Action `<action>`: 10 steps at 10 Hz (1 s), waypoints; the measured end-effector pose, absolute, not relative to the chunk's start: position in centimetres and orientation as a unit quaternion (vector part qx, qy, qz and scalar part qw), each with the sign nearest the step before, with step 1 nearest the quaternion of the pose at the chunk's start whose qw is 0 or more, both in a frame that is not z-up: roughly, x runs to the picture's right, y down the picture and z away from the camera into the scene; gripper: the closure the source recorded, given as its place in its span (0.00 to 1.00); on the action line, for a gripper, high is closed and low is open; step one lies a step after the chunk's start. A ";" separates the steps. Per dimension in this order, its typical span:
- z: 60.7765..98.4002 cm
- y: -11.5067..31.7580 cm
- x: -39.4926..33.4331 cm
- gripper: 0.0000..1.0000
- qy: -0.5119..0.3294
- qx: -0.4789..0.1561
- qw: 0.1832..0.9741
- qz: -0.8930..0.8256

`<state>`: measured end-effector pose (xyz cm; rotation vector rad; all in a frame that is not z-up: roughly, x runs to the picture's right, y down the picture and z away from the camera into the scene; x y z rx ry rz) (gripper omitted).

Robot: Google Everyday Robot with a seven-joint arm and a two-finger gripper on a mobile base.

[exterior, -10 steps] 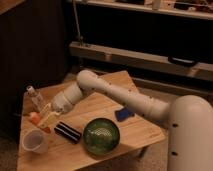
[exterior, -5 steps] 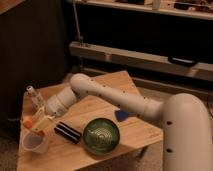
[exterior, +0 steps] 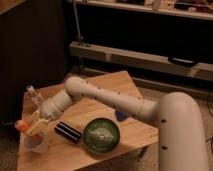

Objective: Place the pepper in the ceramic cup

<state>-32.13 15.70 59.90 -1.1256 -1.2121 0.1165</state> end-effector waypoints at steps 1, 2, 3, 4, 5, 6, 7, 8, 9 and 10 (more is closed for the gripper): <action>59.9 16.0 -32.3 1.00 -0.540 -0.501 0.674 0.051; 60.0 16.2 -32.5 0.96 -0.541 -0.500 0.674 0.048; 60.0 16.4 -32.6 0.88 -0.542 -0.498 0.675 0.046; 60.1 16.6 -32.8 0.78 -0.542 -0.495 0.678 0.042; 60.3 16.8 -32.9 0.69 -0.541 -0.494 0.680 0.041; 60.6 17.1 -33.0 0.57 -0.539 -0.491 0.683 0.041; 61.0 17.3 -33.0 0.47 -0.537 -0.489 0.686 0.043; 61.4 17.6 -33.1 0.37 -0.536 -0.487 0.689 0.044; 61.7 17.8 -33.1 0.28 -0.534 -0.486 0.690 0.046; 62.1 18.0 -33.1 0.21 -0.532 -0.485 0.692 0.049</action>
